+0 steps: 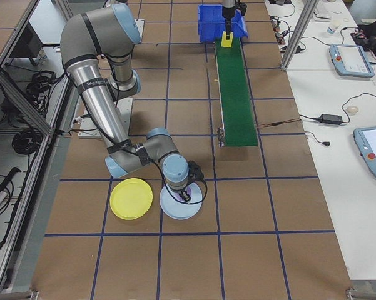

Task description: Move block left to right into plate

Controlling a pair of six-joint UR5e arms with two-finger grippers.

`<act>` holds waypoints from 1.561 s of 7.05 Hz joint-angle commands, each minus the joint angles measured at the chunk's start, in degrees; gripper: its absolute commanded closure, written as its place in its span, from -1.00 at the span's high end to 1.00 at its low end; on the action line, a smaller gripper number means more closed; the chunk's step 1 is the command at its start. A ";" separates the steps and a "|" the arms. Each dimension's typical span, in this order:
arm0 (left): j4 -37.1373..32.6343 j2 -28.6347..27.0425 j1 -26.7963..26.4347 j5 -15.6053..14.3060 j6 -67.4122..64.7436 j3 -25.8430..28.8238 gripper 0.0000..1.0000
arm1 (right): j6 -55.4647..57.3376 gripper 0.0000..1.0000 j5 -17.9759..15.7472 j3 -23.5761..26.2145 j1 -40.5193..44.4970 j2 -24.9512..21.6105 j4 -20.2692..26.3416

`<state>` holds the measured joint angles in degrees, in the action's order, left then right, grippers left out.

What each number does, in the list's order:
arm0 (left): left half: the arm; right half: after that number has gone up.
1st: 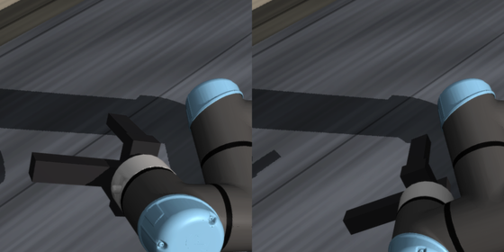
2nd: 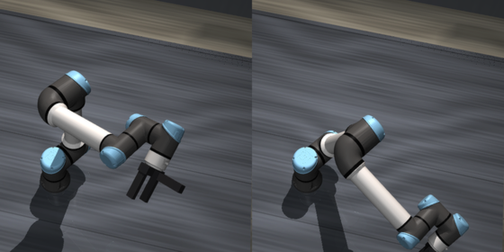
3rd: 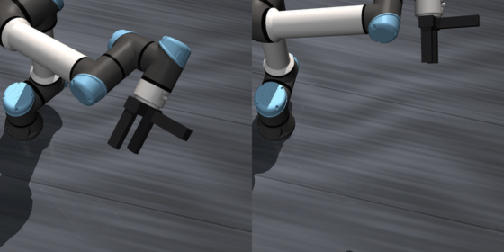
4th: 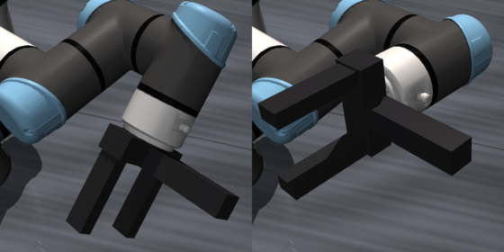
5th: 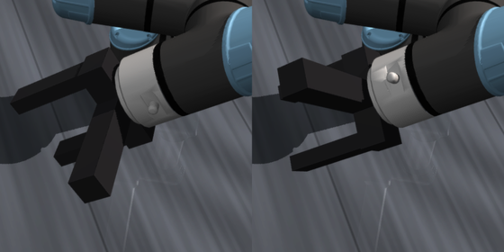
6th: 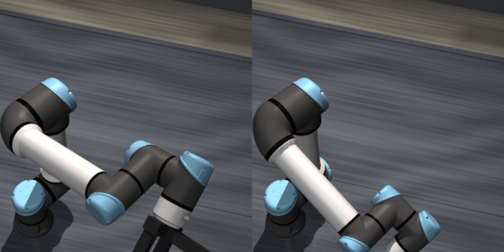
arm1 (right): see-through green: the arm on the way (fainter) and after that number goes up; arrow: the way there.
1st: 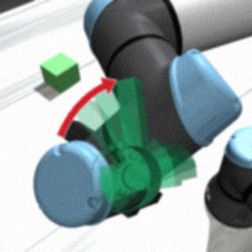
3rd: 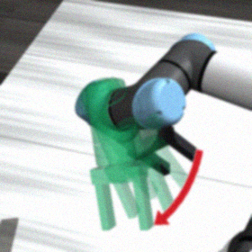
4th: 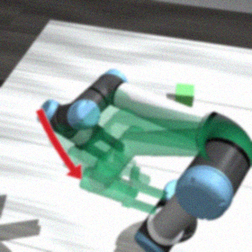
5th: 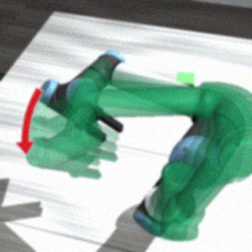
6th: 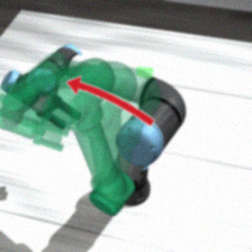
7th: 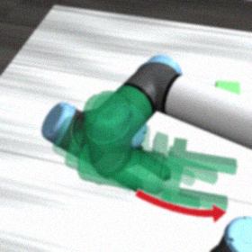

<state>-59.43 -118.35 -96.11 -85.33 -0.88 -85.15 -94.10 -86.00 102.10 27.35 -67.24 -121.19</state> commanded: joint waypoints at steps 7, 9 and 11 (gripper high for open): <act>-32.30 31.76 13.40 -6.25 9.49 -4.86 1.00 | 57.70 0.99 5.49 -2.95 37.20 -8.00 3.76; -34.96 32.49 10.61 -2.74 4.41 -4.68 1.00 | 75.21 1.00 5.84 -4.27 46.96 -7.47 3.59; -35.05 32.57 6.64 -4.04 -0.09 -4.16 1.00 | 88.86 1.00 11.61 -9.17 53.40 -1.45 2.98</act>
<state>-94.17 -86.02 -87.72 -88.83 0.72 -89.65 -13.57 -77.94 95.74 76.90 -72.52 -117.85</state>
